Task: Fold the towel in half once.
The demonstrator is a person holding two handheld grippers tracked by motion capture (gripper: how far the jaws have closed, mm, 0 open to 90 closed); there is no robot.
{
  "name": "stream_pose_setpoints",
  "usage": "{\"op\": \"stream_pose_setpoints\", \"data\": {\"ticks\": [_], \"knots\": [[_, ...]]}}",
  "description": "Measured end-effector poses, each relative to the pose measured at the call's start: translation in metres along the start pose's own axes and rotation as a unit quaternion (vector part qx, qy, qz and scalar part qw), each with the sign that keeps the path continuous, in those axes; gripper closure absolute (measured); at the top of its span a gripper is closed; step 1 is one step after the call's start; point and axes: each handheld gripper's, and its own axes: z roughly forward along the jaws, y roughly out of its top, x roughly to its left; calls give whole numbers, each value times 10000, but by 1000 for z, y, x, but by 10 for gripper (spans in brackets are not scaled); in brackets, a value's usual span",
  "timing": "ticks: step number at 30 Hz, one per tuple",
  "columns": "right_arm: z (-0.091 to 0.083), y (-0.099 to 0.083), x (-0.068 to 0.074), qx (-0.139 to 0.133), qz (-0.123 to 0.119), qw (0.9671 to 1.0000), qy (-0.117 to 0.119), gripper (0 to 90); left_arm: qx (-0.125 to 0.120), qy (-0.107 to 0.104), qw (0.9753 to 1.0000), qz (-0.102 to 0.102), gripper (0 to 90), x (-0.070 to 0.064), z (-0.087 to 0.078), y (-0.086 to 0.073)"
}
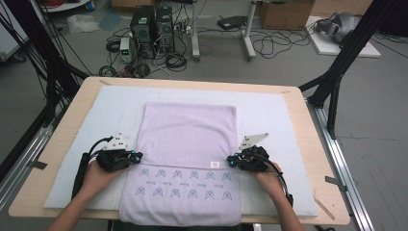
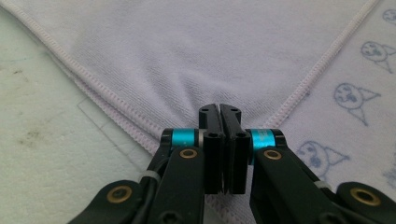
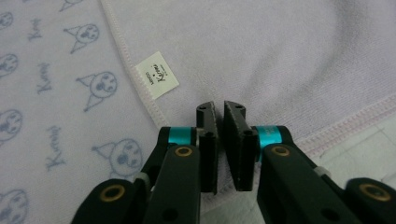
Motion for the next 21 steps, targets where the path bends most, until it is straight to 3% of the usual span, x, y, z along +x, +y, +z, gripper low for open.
{"op": "stream_pose_setpoints", "data": {"ticks": [4, 9, 14, 18, 20, 21], "knots": [[-4, 1, -3, -97, 101, 9999, 85, 871, -93, -16, 9999, -60, 881, 1, -7, 5], [-25, 15, 0, -408, -7, 9992, 32, 872, -417, 4, 9991, -97, 881, 0, -32, 17], [-46, 22, 15, -616, -136, 9980, 108, 872, -563, -56, 9984, 52, 881, -20, -63, 12], [-59, 8, 42, -663, -255, 9969, 335, 855, -549, -273, 9978, 236, 870, -44, -81, -7], [-62, -1, 51, -811, -226, 9955, 431, 745, -410, -281, 9983, 317, 735, -49, -80, -13], [-61, -3, 52, -727, -236, 9963, 396, 729, -332, -282, 9985, 339, 683, -49, -78, -15]]}}
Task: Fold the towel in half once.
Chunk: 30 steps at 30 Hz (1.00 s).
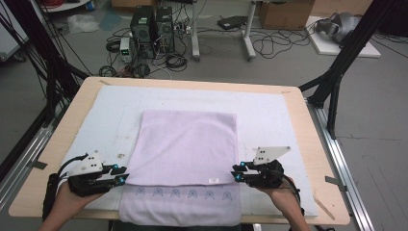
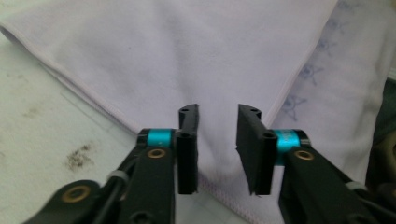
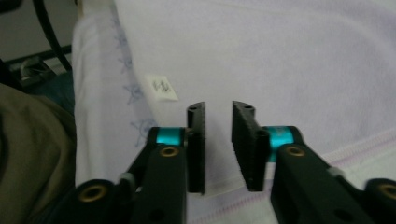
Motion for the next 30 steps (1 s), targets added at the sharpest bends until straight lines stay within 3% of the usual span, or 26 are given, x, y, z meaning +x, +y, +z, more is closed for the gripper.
{"op": "stream_pose_setpoints", "data": {"ticks": [4, 6, 10, 12, 13, 15, 17, 19, 22, 25, 28, 30], "knots": [[15, -8, -3, 260, 10, 9997, 7, 637, 101, -51, 9999, -3, 648, 3, 12, -3], [24, -12, -3, 404, -57, 9992, 6, 616, 183, -99, 9998, -12, 658, 4, 20, -5], [40, -22, -6, 689, 53, 9975, 124, 594, 431, -243, 9988, 49, 654, 2, 35, -12], [43, -25, -4, 671, -68, 9977, 45, 628, 510, -271, 9983, 51, 660, 1, 41, -15], [43, -24, -3, 695, -82, 9975, 11, 689, 427, -244, 9987, 98, 698, 0, 42, -17], [43, -24, -2, 700, -143, 9974, 18, 829, 395, -305, 9988, -13, 854, 1, 43, -17], [43, -22, -2, 763, -168, 9969, 112, 869, 450, -316, 9985, -27, 874, 2, 43, -14], [40, -18, -2, 760, -172, 9969, 115, 874, 363, -263, 9990, 0, 878, 1, 37, -11], [25, -8, 0, 411, -193, 9989, 68, 875, 162, -212, 9996, -13, 879, 0, 21, -4], [12, 1, 6, 286, -311, 9991, 78, 876, 3, -244, 9997, 30, 879, -8, 4, 1], [-2, 5, 21, 221, -411, 9987, 212, 875, -105, -354, 9992, 148, 879, -23, -12, -2], [-8, 1, 31, 154, -409, 9981, 428, 870, -154, -462, 9986, 194, 870, -34, -20, -6]]}}
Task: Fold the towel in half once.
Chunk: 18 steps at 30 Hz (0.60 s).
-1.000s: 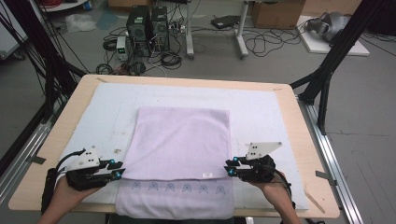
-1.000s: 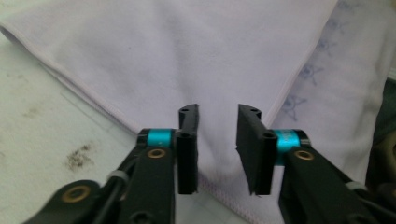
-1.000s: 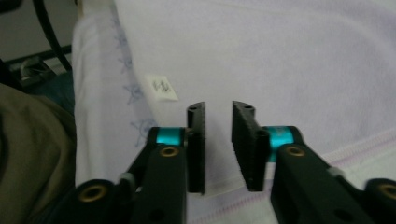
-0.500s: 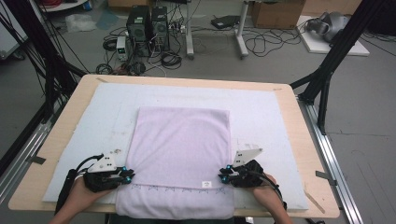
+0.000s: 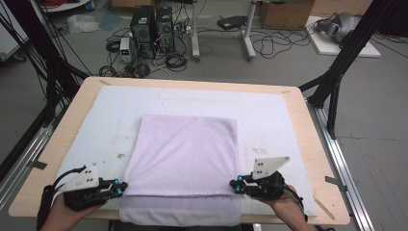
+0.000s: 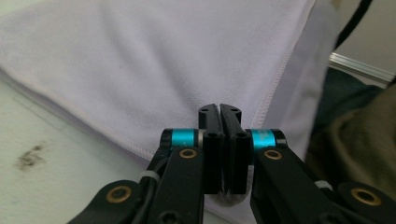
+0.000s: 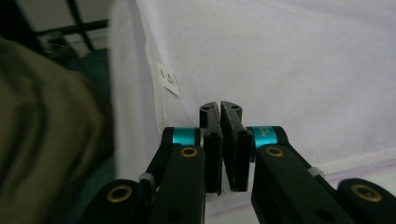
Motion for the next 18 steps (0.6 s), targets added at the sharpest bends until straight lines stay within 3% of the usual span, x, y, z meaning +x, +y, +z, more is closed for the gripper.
{"op": "stream_pose_setpoints", "data": {"ticks": [3, 7, 11, 13, 16, 17, 18], "knots": [[3, -7, 6, 25, 90, 9999, 117, 774, 95, 133, 9999, 47, 719, 0, 1, -2], [11, -9, -11, 14, 287, 9996, -62, 653, 86, 290, 9995, -48, 651, 14, 14, 2], [19, -3, -46, 31, 565, 9974, -456, 534, 31, 613, 9979, -220, 596, 41, 33, 13], [21, 2, -72, 10, 791, 9947, -653, 471, 11, 785, 9966, -257, 581, 55, 41, 19], [24, 9, -99, 92, 1000, 9914, -836, 433, 43, 1037, 9940, -343, 578, 84, 57, 30], [25, 12, -110, 74, 1072, 9901, -899, 413, 47, 1018, 9941, -367, 606, 96, 63, 34], [26, 15, -120, 91, 1126, 9888, -978, 405, 14, 1166, 9922, -440, 631, 107, 68, 38]]}}
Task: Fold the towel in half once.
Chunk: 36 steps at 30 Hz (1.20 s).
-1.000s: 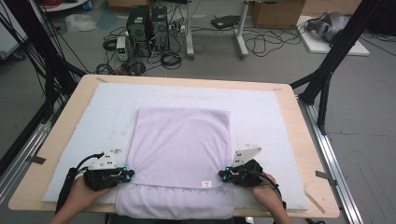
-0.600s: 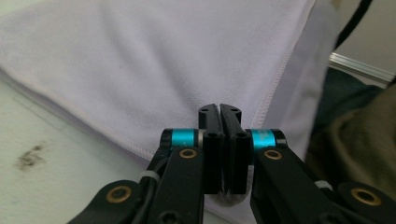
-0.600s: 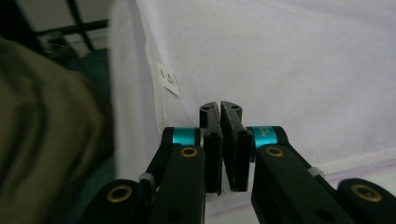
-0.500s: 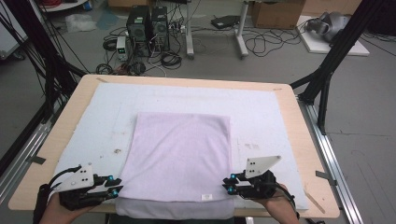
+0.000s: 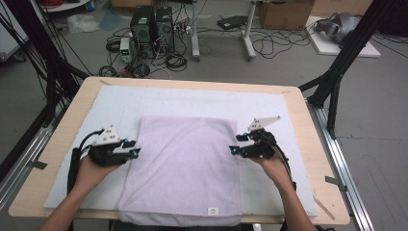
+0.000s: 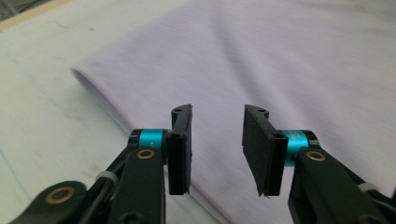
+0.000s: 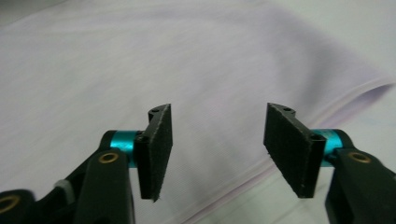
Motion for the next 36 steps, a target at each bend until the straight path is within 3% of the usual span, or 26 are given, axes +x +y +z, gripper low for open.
{"op": "stream_pose_setpoints", "data": {"ticks": [1, 2, 4, 7, 9, 11, 14, 16, 17, 18, 19, 20, 21, 24, 25, 26, 27, 30, 33, 34, 35, 36], "knots": [[3, 5, -9, 23, 52, 10000, -49, 397, -36, 20, 9998, -215, 633, 11, 7, 4], [6, 9, -19, 23, 115, 9999, -104, 374, -44, 60, 9995, -297, 634, 20, 15, 8], [13, 16, -37, 44, 263, 9994, -231, 346, 70, 380, 9983, -429, 624, 39, 31, 13], [25, 23, -59, 157, 318, 9986, -387, 316, 204, 415, 9965, -695, 582, 58, 50, 14], [34, 25, -70, 248, 353, 9976, -538, 316, 362, 440, 9941, -924, 526, 68, 63, 13], [43, 24, -80, 383, 451, 9954, -757, 319, 352, 447, 9929, -1042, 469, 71, 71, 12], [53, 19, -89, 314, 531, 9959, -659, 372, 305, 487, 9913, -1185, 434, 73, 80, 10], [61, 17, -89, 435, 523, 9963, -530, 456, 488, 585, 9905, -1145, 520, 73, 87, 8], [65, 17, -88, 563, 446, 9960, -529, 513, 441, 595, 9905, -1160, 573, 73, 87, 8], [66, 18, -86, 577, 357, 9957, -637, 608, 357, 451, 9912, -1190, 680, 74, 87, 8], [66, 18, -88, 522, 432, 9970, -379, 756, 369, 526, 9919, -1099, 794, 72, 87, 9], [67, 20, -88, 561, 452, 9971, -255, 794, 371, 568, 9925, -1014, 841, 71, 87, 11], [68, 22, -86, 623, 306, 9972, -261, 825, 325, 654, 9925, -984, 867, 71, 86, 12], [65, 31, -83, 602, -33, 9967, -540, 844, 183, 903, 9919, -872, 877, 74, 79, 20], [61, 34, -85, 447, -22, 9973, -581, 845, 152, 910, 9916, -910, 877, 77, 76, 26], [56, 39, -89, 449, 166, 9975, -515, 845, 128, 934, 9917, -879, 878, 79, 73, 35], [51, 47, -92, 488, 278, 9972, -493, 846, 68, 1033, 9917, -757, 879, 80, 69, 44], [32, 80, -90, 271, -28, 9964, -804, 847, -140, 1292, 9902, -511, 879, 86, 55, 82], [11, 113, -91, 69, -189, 9932, -1149, 836, -422, 1426, 9877, -476, 875, 96, 43, 111], [6, 122, -94, -2, -161, 9926, -1203, 795, -446, 1497, 9865, -491, 847, 99, 41, 119], [2, 127, -96, -125, -144, 9909, -1330, 684, -410, 1687, 9834, -526, 711, 102, 40, 126], [1, 129, -99, -122, -51, 9901, -1400, 625, -441, 1743, 9820, -572, 623, 105, 37, 129]]}}
